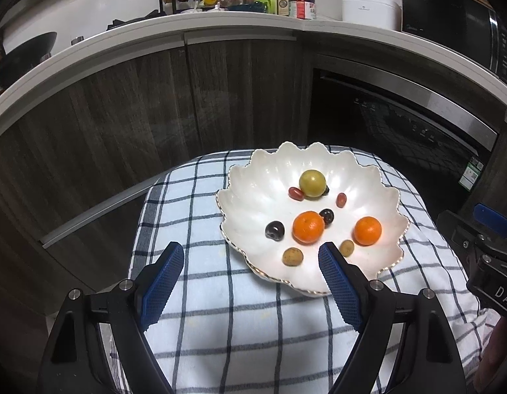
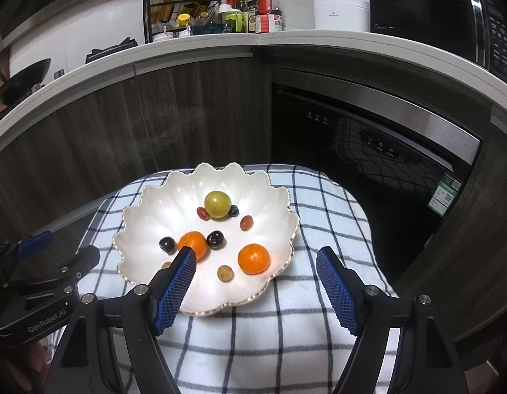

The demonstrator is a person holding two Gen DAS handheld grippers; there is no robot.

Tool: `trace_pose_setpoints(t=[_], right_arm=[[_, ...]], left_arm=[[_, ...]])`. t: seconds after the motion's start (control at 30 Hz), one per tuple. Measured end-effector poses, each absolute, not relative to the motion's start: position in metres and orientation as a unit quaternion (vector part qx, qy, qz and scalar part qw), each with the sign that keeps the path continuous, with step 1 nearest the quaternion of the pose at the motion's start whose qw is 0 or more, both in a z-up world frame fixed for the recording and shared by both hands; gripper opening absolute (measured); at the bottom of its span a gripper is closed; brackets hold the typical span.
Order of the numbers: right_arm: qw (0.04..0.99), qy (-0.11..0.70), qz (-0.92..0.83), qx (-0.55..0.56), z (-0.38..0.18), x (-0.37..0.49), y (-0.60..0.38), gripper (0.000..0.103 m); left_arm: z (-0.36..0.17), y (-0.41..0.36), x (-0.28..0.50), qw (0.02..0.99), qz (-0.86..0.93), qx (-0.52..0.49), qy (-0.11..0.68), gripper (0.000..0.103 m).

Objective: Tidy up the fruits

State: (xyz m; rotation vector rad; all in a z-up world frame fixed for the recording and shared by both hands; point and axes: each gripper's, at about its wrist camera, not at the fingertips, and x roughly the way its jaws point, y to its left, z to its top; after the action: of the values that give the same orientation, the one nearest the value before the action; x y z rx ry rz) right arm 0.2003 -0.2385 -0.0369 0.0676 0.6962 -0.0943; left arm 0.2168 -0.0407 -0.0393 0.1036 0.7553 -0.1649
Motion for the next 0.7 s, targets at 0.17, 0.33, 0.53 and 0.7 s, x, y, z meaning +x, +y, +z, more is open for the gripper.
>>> trace_pose_setpoints(t=[0.17,0.33,0.53,0.7], right_arm=[[0.938,0.341,-0.043,0.033,-0.037,0.185,-0.239,0.077],[0.938,0.342,-0.042,0.033,-0.038,0.172,-0.240,0.077],[0.936,0.348,-0.042,0.033,-0.046,0.153,-0.240,0.077],[0.933,0.355,-0.041,0.039,-0.051,0.141,-0.240,0.077]], left_arm=[[-0.038,-0.040,0.202,0.924,-0.079,0.047,0.372,0.084],[-0.040,-0.039,0.182,0.922,-0.077,0.056,0.376,0.084],[-0.040,-0.034,0.164,0.922,-0.067,0.056,0.378,0.084],[-0.040,-0.033,0.152,0.921,-0.063,0.057,0.380,0.084]])
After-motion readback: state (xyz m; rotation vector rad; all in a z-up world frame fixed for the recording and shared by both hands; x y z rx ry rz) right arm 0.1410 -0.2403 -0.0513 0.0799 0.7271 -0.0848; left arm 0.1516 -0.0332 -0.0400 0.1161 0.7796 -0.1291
